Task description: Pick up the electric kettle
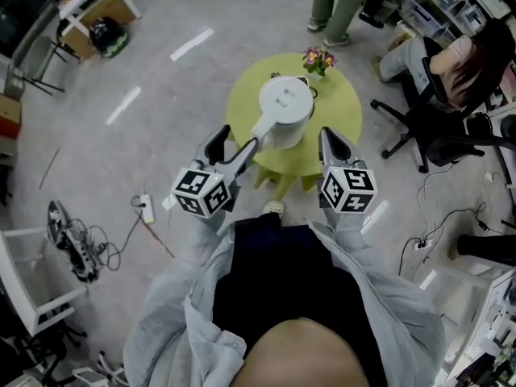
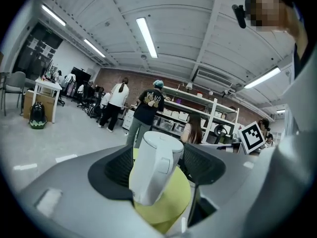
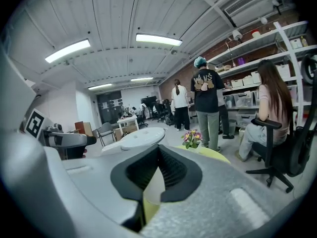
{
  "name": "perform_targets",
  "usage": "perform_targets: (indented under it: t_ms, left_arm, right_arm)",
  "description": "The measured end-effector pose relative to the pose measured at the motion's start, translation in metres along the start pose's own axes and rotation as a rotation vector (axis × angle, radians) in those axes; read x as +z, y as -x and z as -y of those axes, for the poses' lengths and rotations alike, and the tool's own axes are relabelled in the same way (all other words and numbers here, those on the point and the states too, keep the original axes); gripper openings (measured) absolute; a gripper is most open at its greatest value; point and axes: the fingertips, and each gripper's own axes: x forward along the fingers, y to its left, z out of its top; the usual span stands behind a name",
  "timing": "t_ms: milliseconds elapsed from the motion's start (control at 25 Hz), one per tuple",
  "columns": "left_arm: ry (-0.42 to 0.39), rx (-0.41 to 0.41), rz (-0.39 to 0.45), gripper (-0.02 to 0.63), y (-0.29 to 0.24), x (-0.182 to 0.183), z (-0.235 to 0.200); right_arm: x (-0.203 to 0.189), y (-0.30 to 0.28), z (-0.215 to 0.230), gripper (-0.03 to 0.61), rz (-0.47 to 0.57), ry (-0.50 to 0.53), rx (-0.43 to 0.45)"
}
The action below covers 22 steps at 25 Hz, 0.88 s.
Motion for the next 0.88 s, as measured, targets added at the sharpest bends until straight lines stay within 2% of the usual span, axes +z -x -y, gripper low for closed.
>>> perform_targets:
  t_ms: [240, 480, 880]
  left_arm:
    - [0.011, -0.078, -0.018, 0.335, -0.011, -0.009, 0.004]
    - [0.038, -0.13, -0.091, 0.348, -0.024, -0.037, 0.012]
    - [-0.092, -0.102, -0.18, 0.335, -0.055, -0.071, 0.014]
  right_arm:
    - [-0.009, 0.009, 0.001, 0.002, -0.007, -0.007, -0.057]
    - [-0.017, 0.02, 0.003, 0.002, -0.038, 0.002, -0.098]
    - [-0.03, 0.021, 0.005, 0.002, -0.125, 0.032, -0.106]
